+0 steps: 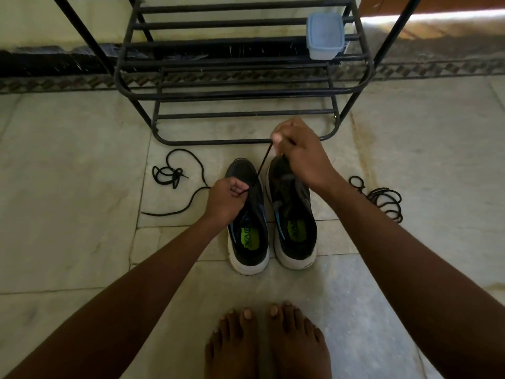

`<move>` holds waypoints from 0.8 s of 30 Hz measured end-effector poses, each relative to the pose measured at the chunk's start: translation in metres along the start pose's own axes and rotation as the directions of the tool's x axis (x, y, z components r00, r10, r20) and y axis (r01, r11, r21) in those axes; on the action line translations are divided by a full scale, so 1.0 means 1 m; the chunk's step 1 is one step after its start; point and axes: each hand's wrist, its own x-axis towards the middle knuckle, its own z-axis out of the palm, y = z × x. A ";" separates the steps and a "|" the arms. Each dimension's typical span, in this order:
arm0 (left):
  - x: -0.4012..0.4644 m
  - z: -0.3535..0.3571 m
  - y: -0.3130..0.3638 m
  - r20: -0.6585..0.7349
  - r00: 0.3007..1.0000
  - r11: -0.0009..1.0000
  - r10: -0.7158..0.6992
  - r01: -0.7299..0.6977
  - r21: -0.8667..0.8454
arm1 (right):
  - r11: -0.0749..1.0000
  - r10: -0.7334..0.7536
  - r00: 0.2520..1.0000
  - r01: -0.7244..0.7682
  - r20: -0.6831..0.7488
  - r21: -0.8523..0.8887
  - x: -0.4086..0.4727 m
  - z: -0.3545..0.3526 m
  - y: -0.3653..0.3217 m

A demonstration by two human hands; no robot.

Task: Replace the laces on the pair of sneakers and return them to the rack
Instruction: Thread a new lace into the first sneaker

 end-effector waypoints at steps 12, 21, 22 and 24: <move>-0.002 0.001 -0.001 -0.007 1.000 1.000 0.014 -0.014 0.004 | 0.698 0.118 0.930 0.171 0.347 -0.695 -0.003 -0.004 0.023; -0.024 -0.031 -0.007 -0.171 0.961 0.976 0.219 -0.217 0.034 | 0.376 0.246 0.897 0.261 0.367 -0.889 -0.007 0.011 0.012; -0.025 -0.039 -0.012 -0.208 0.951 0.973 0.229 -0.222 0.055 | 0.355 0.227 0.903 0.271 0.364 -0.895 -0.006 0.012 0.009; -0.026 -0.053 -0.027 -0.248 0.941 0.971 0.229 -0.203 0.124 | 0.355 0.187 0.906 0.299 0.380 -0.886 -0.005 0.014 0.006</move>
